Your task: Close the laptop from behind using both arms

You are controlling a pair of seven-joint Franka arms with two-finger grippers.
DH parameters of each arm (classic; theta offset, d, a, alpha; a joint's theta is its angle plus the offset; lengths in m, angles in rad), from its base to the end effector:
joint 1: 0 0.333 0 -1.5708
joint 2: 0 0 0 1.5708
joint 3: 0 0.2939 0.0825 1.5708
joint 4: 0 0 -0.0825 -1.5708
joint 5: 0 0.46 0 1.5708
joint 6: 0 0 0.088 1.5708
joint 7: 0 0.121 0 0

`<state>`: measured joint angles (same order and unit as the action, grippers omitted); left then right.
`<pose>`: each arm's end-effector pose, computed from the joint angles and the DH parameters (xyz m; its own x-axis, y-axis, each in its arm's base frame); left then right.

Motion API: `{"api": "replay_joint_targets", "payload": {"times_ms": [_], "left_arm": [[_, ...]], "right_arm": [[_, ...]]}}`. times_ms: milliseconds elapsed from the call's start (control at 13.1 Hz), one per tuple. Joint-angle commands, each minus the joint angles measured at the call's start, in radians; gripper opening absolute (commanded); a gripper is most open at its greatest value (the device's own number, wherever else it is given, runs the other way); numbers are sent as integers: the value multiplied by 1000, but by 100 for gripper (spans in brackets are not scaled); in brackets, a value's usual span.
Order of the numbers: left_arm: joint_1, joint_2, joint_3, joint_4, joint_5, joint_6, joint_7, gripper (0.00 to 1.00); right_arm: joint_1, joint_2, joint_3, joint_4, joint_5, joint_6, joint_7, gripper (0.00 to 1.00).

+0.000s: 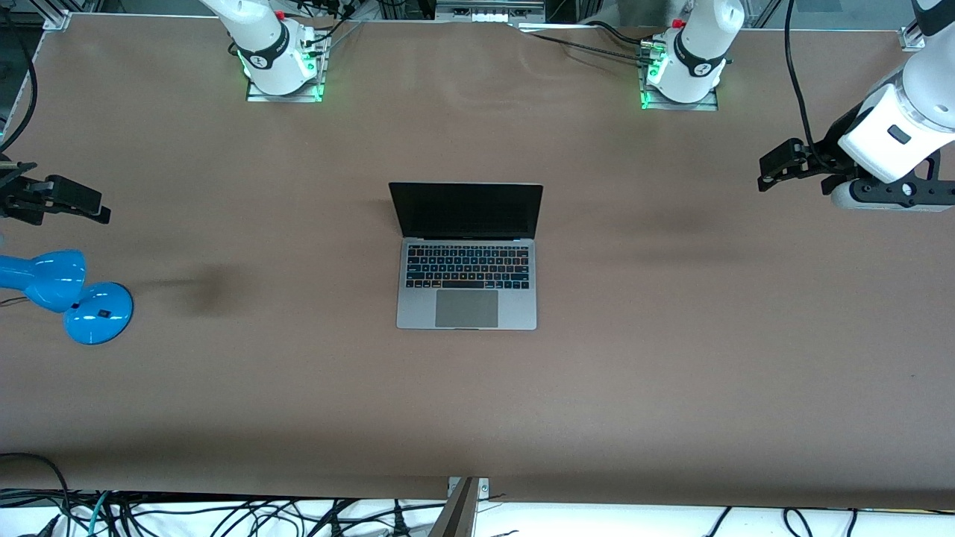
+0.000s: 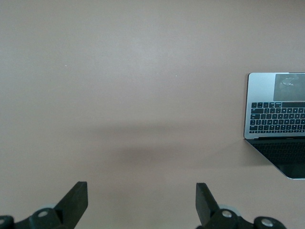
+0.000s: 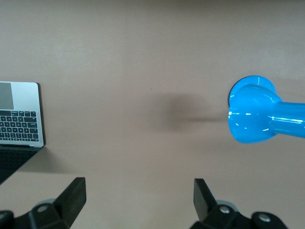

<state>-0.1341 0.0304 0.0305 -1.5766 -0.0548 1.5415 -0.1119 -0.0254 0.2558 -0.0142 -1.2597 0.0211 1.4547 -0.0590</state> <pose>0.6299 -0.0725 0.5637 0.9975 0.0068 -0.0710 0.0101 -0.9989 0.0462 0.6890 -0.0233 0.5782 0.9980 0.0221 -0.0596 0.0209 -0.9996 -0.0210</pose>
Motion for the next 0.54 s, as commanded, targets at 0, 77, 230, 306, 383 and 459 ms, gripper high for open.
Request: {"api": "replay_joint_targets", "payload": {"times_ms": [0,77,230,306,383,459], "left_arm": [[1,-23,-1,-26,-11,17,5,100],[2,-23,-1,-26,-11,17,5,100],[4,-24,-1,-26,-11,16,5,100],[4,-24,-1,-28,-11,16,5,100],[4,-24,-1,-26,-11,17,5,100],[2,-24,-3,-26,-11,17,5,100]], "right_arm": [[-10,-13,3,-3,6,-7,-12,100],[-11,-10,3,0,10,-5,-15,100],[-11,-10,3,0,10,-2,-15,100],[-10,-10,3,0,10,-2,-13,100],[-11,-9,3,0,10,-1,-13,100],[-11,-9,3,0,10,1,-15,100]]}}
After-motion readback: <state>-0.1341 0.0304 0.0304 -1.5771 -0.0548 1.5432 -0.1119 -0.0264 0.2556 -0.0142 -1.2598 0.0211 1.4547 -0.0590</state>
